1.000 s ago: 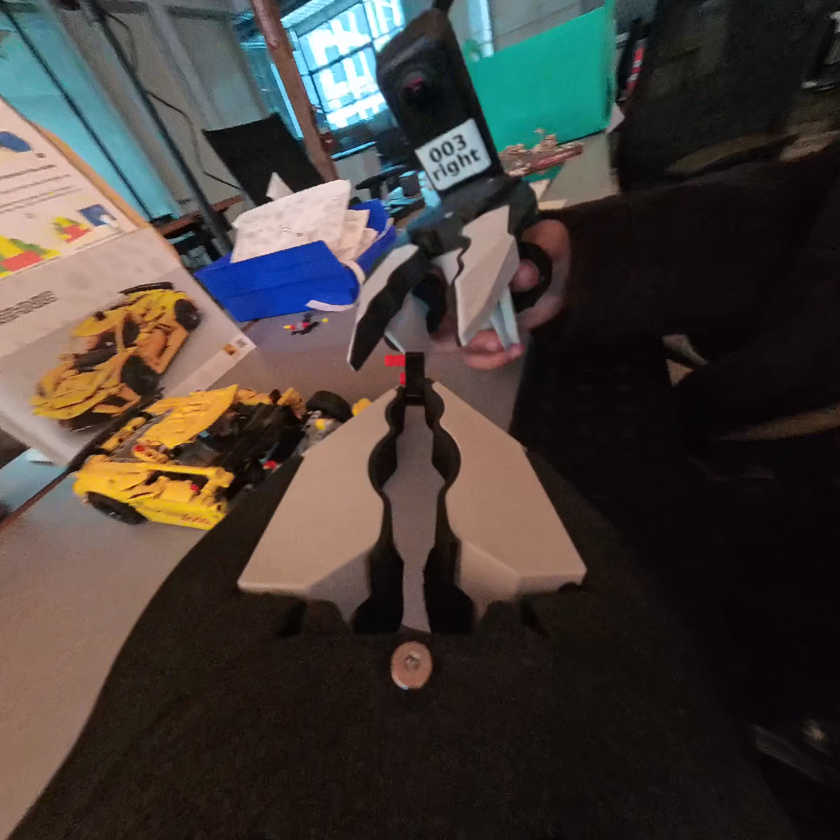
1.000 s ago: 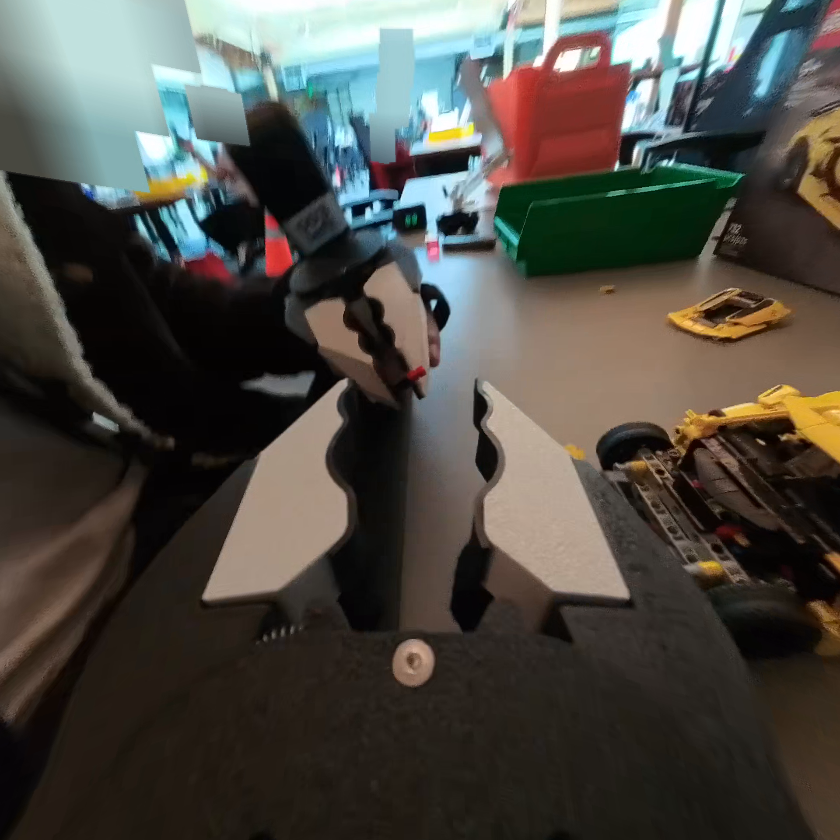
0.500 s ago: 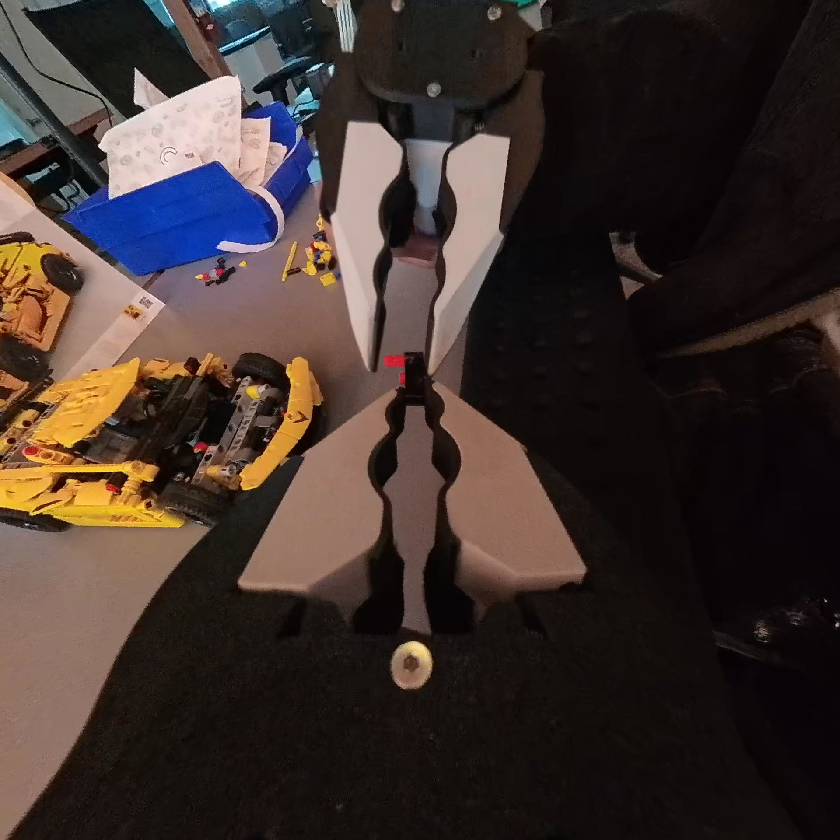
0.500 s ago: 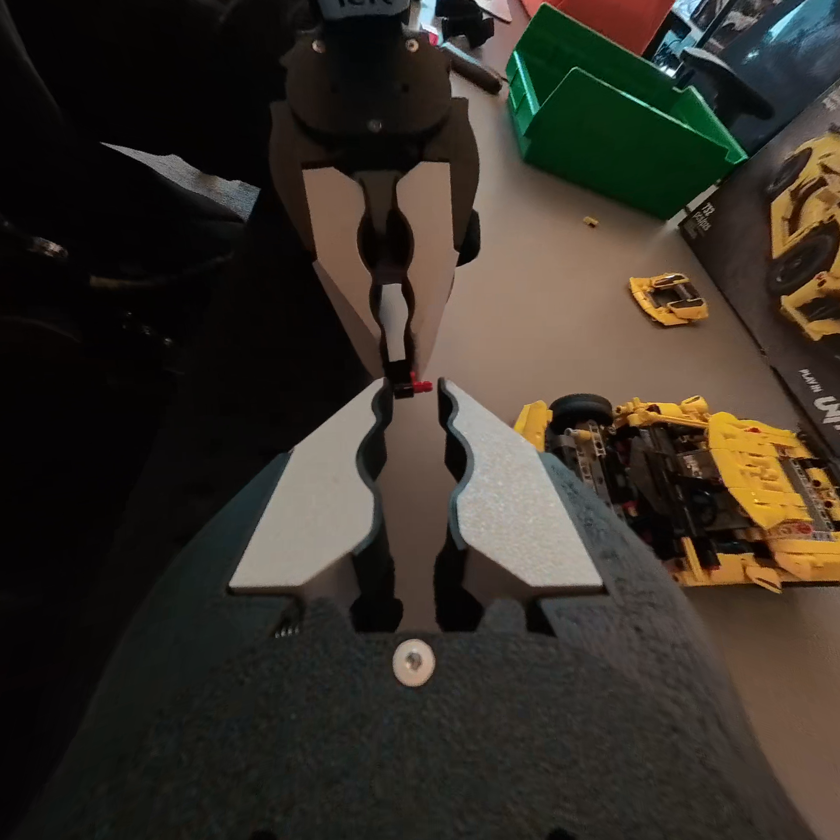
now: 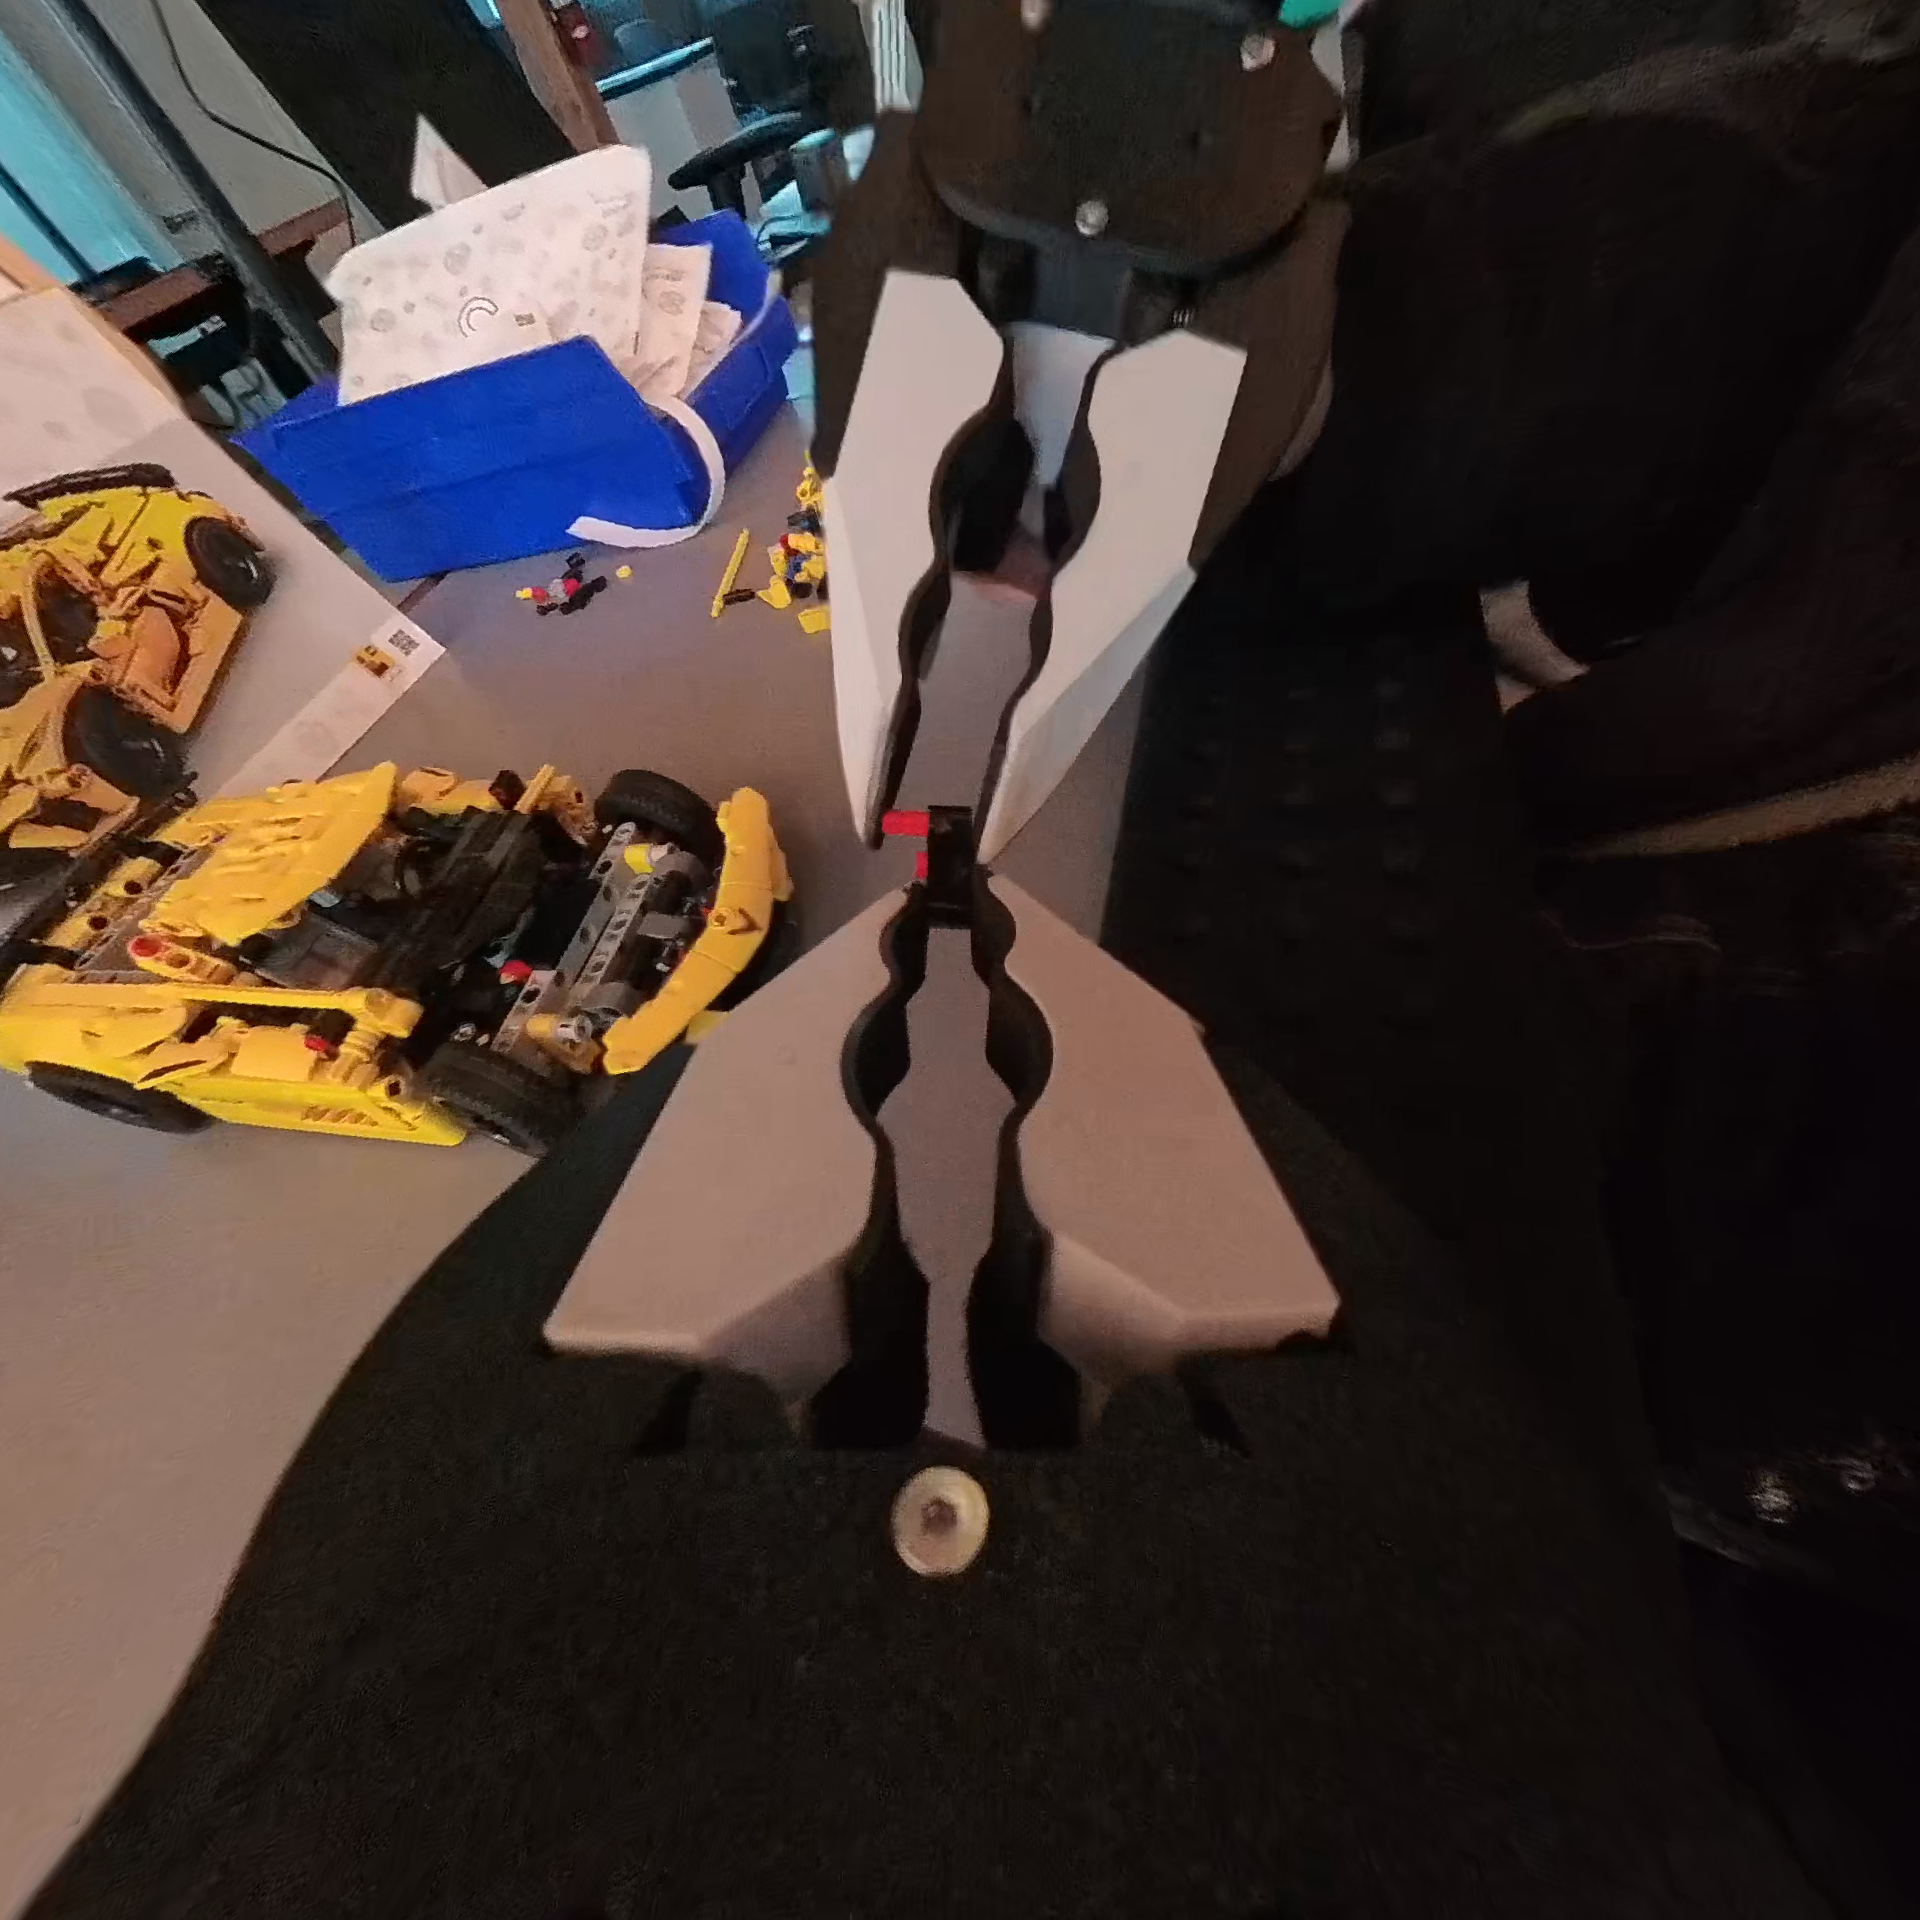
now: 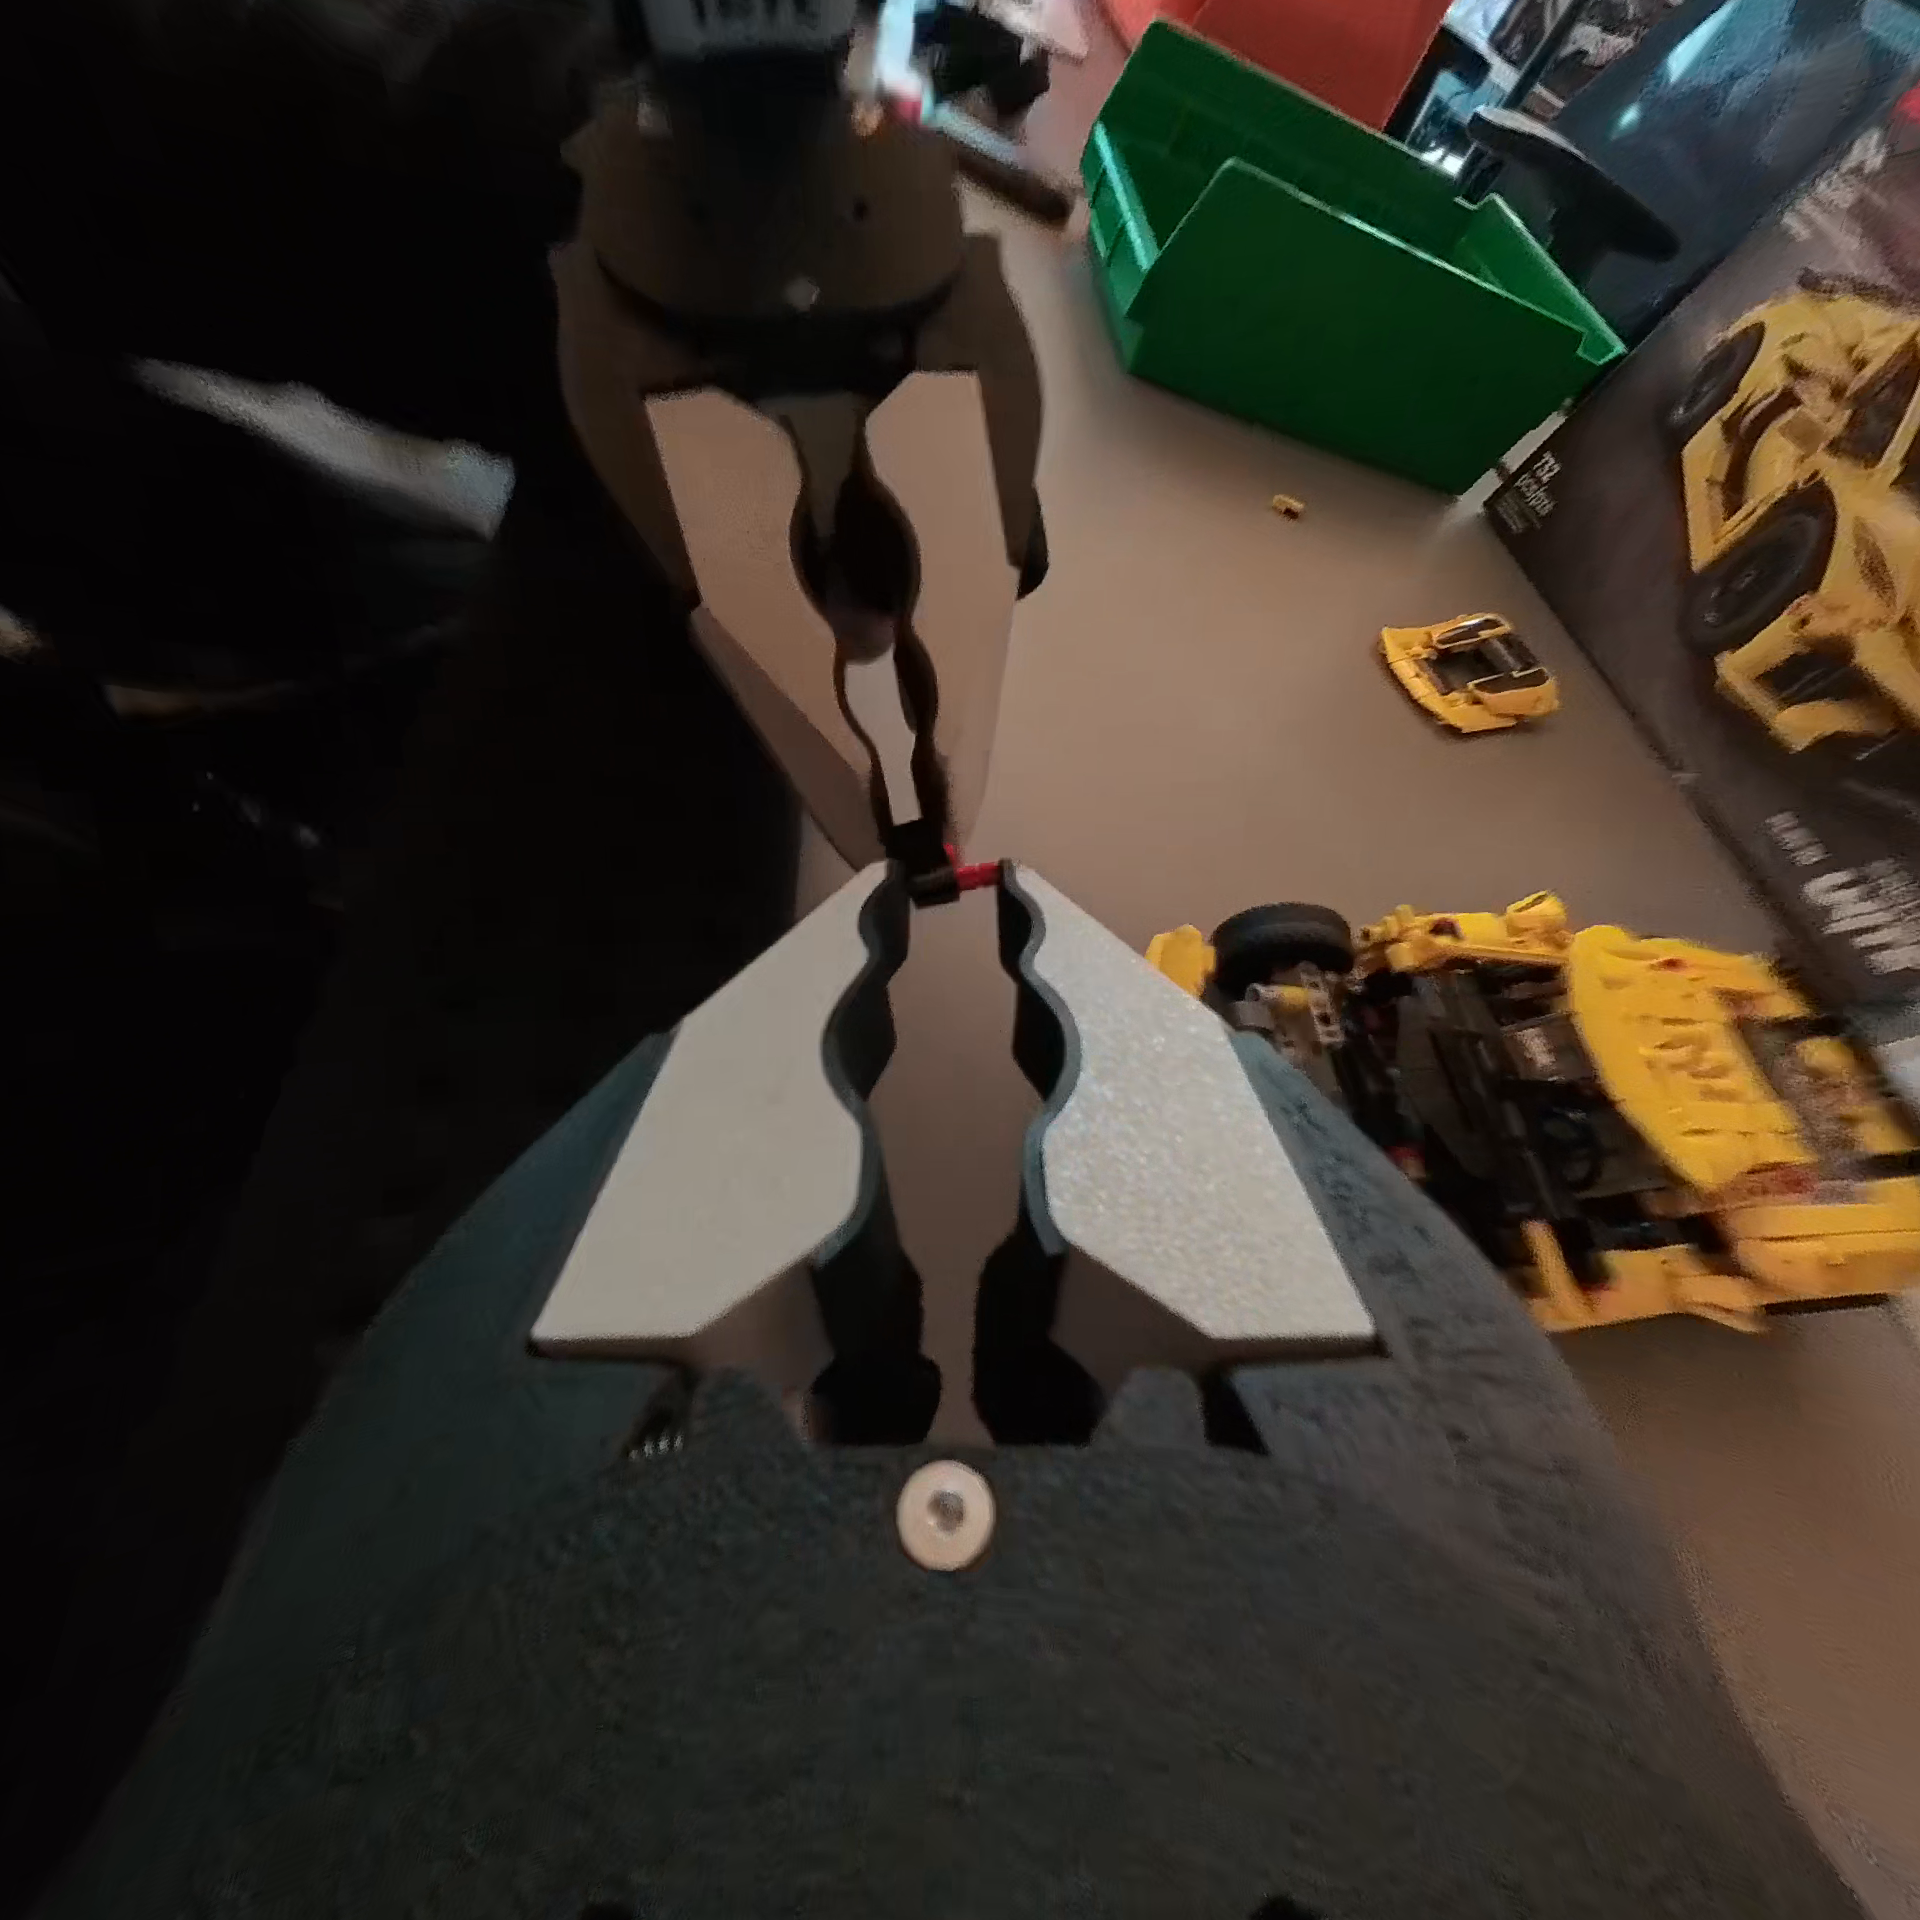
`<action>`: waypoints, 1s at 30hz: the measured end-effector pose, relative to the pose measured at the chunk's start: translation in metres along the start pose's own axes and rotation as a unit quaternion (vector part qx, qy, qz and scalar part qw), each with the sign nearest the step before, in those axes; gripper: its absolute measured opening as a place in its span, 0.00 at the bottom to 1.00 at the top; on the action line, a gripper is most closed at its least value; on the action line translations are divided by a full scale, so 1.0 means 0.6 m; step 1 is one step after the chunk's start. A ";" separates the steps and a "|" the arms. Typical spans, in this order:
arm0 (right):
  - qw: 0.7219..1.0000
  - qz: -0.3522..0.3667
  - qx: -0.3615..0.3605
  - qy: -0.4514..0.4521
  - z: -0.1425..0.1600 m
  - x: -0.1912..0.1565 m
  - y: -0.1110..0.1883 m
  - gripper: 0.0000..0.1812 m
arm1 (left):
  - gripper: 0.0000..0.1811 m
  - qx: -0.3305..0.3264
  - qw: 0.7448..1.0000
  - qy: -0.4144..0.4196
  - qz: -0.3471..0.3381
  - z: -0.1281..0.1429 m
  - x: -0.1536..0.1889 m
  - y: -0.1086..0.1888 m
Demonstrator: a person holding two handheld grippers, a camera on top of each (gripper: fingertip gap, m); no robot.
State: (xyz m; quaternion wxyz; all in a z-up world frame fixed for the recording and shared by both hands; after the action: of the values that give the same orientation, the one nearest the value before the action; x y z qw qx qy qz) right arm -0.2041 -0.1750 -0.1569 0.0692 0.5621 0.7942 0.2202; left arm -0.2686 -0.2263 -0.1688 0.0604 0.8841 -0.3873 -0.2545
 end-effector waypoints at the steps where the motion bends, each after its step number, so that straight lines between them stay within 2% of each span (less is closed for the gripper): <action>1: 0.998 -0.018 0.017 -0.056 -0.004 0.006 0.002 0.09 | 0.04 0.017 1.000 0.023 0.005 -0.003 -0.006 0.004; 2: 0.993 -0.035 0.024 -0.109 -0.004 0.014 0.007 0.06 | 0.04 0.034 0.998 0.055 0.005 -0.005 -0.016 0.009; 5: 0.962 -0.066 0.060 -0.258 0.005 0.045 0.017 0.27 | 0.04 0.104 0.979 0.174 0.007 -0.006 -0.053 0.034; 6: 0.950 -0.091 0.077 -0.290 0.002 0.047 0.018 0.26 | 0.04 0.129 0.970 0.206 0.008 -0.008 -0.062 0.042; 8: 0.917 -0.104 0.172 -0.344 -0.021 0.059 0.020 0.20 | 0.04 0.182 0.948 0.260 0.024 -0.014 -0.073 0.055; 10: 0.855 -0.168 0.247 -0.425 -0.042 0.065 0.014 0.19 | 0.04 0.221 0.926 0.303 0.045 -0.019 -0.077 0.062; 12: 0.789 -0.261 0.221 -0.511 -0.039 0.058 -0.012 0.23 | 0.04 0.225 0.927 0.298 0.044 -0.022 -0.074 0.063; 14: 0.720 -0.342 0.203 -0.570 -0.037 0.049 -0.028 0.21 | 0.04 0.200 0.950 0.239 0.012 -0.028 -0.066 0.059; 15: 0.694 -0.371 0.206 -0.582 -0.039 0.047 -0.028 0.22 | 0.04 0.175 0.965 0.192 -0.020 -0.028 -0.062 0.055; 16: 0.680 -0.377 0.207 -0.594 -0.038 0.050 -0.027 0.22 | 0.04 0.144 0.978 0.138 -0.054 -0.027 -0.059 0.051; 19: 0.712 -0.330 0.186 -0.591 -0.024 0.055 -0.030 0.20 | 0.04 0.052 0.990 -0.006 -0.134 -0.019 -0.048 0.035; 22: 0.763 -0.266 0.163 -0.567 -0.014 0.058 -0.034 0.12 | 0.04 -0.001 0.983 -0.076 -0.166 -0.014 -0.041 0.024; 26: 0.819 -0.174 0.155 -0.524 -0.005 0.072 -0.028 0.06 | 0.04 -0.048 0.979 -0.102 -0.168 0.000 -0.037 0.011; 27: 0.829 -0.171 0.149 -0.512 -0.004 0.070 -0.027 0.05 | 0.04 -0.051 0.979 -0.103 -0.167 0.001 -0.037 0.010; 30: 0.831 -0.176 0.137 -0.509 -0.002 0.067 -0.029 0.04 | 0.04 -0.064 0.978 -0.103 -0.172 0.005 -0.039 0.009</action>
State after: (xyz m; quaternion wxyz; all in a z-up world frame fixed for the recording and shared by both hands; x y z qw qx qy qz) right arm -0.2337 -0.1430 -0.1578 0.4236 0.4490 0.7542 -0.2240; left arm -0.2867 -0.2131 -0.1604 0.0318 0.9008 -0.2169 -0.3749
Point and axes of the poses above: each gripper's, where its closed fingertips meet, y back along the fingers, z out of its underside, x = y × z across the jaws, the point moved 5 cm from there along y, back along the fingers, and after that the axes turned 11 degrees about -y, right-handed, at the moved point
